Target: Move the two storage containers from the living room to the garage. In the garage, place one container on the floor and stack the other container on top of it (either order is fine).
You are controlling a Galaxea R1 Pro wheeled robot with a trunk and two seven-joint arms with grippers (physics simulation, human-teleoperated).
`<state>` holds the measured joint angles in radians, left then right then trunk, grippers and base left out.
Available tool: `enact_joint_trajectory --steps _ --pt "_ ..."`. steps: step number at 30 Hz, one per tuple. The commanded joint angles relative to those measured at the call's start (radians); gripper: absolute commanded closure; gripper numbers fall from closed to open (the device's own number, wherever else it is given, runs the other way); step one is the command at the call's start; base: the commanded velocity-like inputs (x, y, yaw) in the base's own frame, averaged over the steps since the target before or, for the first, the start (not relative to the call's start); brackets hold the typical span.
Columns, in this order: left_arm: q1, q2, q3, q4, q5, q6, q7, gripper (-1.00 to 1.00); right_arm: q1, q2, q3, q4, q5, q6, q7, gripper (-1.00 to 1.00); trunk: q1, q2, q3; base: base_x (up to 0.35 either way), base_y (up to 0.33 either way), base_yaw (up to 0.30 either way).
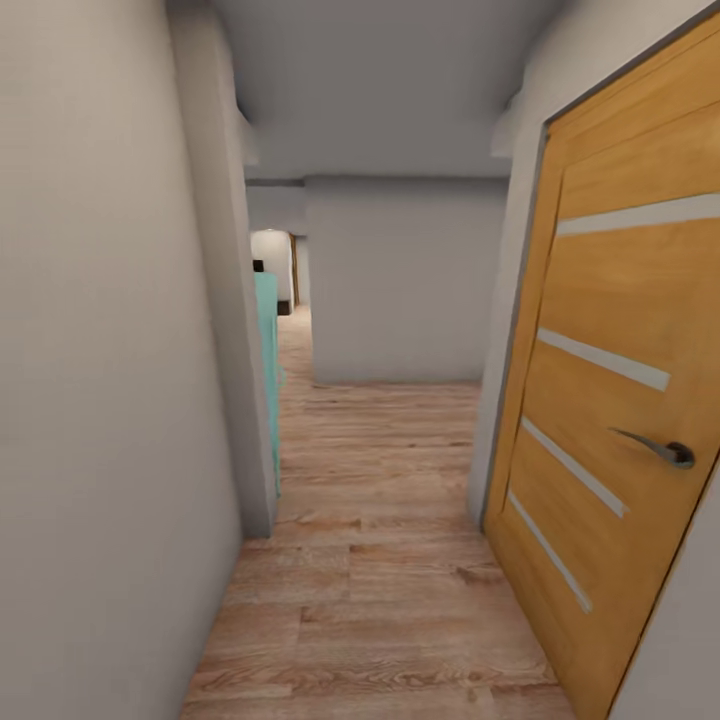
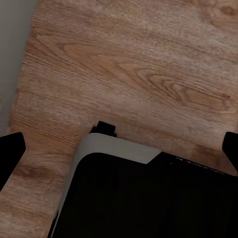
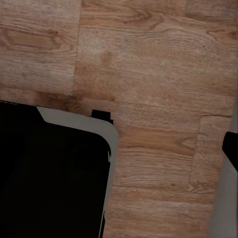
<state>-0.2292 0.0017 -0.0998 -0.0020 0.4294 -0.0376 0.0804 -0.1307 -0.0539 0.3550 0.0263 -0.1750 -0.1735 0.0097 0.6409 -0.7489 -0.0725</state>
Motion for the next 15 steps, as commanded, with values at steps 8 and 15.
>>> enact_joint_trajectory --steps 8,15 --pt "-0.001 0.0 -0.009 0.0 0.008 -0.002 0.002 -1.0 -0.001 0.0 0.008 0.003 -0.01 -0.006 0.002 -1.0 0.001 -0.001 -0.002 0.318 0.0 0.129" --pt "-0.001 0.0 -0.009 0.0 0.008 -0.001 0.002 -1.0 -0.001 -0.001 0.007 0.003 -0.01 -0.008 0.003 -1.0 0.001 -0.001 -0.002 0.318 0.0 0.008"
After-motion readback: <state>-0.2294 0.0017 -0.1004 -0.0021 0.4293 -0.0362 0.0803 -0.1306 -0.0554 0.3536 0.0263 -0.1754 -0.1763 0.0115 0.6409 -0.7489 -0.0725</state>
